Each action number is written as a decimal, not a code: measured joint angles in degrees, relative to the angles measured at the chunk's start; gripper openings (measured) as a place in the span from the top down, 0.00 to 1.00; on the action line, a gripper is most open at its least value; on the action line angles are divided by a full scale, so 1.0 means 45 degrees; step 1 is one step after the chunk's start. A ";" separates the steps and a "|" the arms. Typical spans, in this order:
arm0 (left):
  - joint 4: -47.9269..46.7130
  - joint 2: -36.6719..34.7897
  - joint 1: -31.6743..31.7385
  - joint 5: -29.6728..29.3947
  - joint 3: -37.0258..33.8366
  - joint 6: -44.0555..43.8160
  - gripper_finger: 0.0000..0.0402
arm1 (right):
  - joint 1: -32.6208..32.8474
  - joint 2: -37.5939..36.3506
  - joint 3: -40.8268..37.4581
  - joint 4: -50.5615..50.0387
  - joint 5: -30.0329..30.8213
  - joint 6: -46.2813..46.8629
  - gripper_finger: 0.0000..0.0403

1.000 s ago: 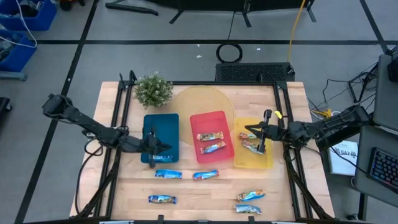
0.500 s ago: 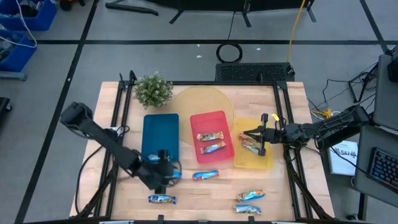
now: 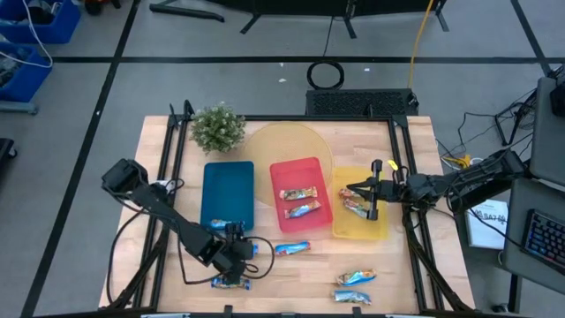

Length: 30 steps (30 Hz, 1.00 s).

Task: Pick and place Granola Bars by type
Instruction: Put the blue granola bar into the blue bin

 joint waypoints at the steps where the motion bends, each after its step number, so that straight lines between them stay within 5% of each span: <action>1: -0.0069 0.0108 0.0000 -0.0041 0.0000 -0.0010 0.23 | 0.0000 0.0000 0.0000 0.0000 0.0000 -0.0085 1.00; 18: 0.0275 0.1651 0.0660 0.0972 0.0044 0.0107 0.26 | 0.0000 0.0005 0.0006 0.0037 0.0010 -0.0091 1.00; 30: 0.0285 0.1679 0.1021 0.1736 0.0019 -0.0272 0.70 | 0.0005 0.0010 0.0010 -0.0010 0.0005 0.0165 1.00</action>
